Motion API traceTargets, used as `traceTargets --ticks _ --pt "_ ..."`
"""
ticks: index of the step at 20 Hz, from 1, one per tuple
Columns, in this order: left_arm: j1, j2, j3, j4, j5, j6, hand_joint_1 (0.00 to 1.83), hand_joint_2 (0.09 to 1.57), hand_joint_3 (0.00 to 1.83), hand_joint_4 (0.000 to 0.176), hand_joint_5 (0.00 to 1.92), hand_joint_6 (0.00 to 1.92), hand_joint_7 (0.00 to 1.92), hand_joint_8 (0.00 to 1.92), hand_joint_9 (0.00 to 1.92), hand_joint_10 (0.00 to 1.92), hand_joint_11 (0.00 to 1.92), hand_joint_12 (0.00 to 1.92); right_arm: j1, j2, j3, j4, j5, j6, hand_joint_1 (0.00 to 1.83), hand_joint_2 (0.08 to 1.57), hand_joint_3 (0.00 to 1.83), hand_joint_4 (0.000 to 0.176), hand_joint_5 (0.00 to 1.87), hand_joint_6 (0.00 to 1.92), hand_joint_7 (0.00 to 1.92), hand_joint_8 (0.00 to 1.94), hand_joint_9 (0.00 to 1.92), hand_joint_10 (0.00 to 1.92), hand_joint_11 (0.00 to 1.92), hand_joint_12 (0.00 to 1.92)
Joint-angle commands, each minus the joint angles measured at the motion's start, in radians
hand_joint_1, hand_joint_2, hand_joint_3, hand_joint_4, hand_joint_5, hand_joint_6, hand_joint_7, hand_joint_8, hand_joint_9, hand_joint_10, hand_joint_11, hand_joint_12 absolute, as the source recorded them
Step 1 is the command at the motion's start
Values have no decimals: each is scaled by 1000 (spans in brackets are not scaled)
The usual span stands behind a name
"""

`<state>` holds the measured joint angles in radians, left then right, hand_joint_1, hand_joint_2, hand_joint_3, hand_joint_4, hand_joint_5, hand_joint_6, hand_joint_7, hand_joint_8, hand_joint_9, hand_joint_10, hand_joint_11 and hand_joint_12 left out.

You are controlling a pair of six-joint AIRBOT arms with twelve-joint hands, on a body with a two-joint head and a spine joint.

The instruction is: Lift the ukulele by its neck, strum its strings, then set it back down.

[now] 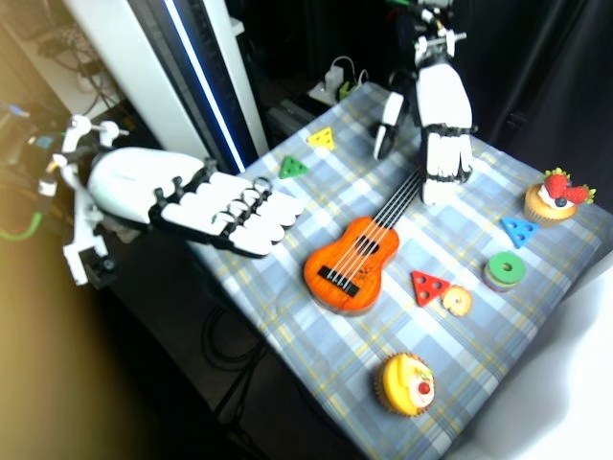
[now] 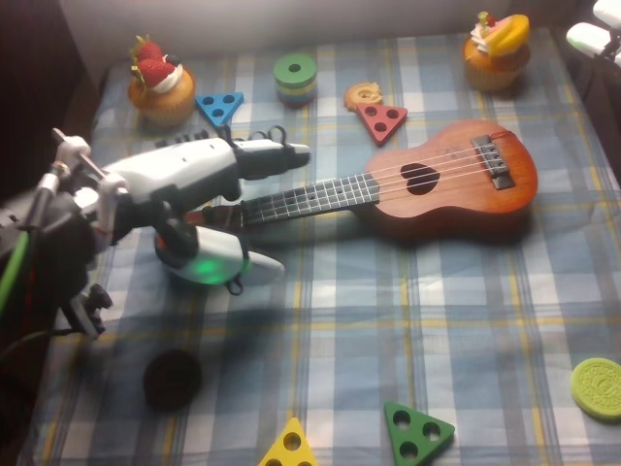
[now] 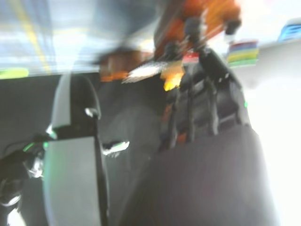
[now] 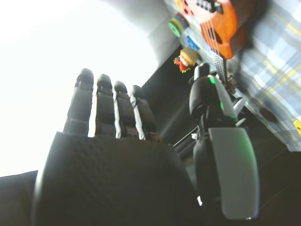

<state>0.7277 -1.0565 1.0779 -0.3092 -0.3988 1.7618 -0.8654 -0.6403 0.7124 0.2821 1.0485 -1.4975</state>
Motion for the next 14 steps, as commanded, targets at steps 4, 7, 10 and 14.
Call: traceTargets --ticks 4,7,10,14 --pt "1 -54 38 -62 -103 30 1157 1117 0 0 366 3 454 10 187 678 0 1673 1 8 1 -4 132 5 522 1322 6 0 0 0 0 0 0 0 0 0" --pt "3 -76 49 -110 -104 78 1182 1113 0 0 486 32 585 95 190 1099 0 1761 0 8 1 -4 136 9 536 1322 4 0 0 0 0 0 0 0 0 0" --pt "11 -83 54 -134 -116 78 1238 1104 0 0 609 19 521 445 187 1290 0 1781 -2 9 1 -4 143 16 511 1322 3 0 0 0 0 0 0 0 0 0" --pt "22 -92 63 -150 -113 78 1180 1307 0 0 608 1258 644 1707 259 1857 186 1915 -14 14 1 -3 169 35 516 1321 1 0 0 0 0 0 0 0 0 0"
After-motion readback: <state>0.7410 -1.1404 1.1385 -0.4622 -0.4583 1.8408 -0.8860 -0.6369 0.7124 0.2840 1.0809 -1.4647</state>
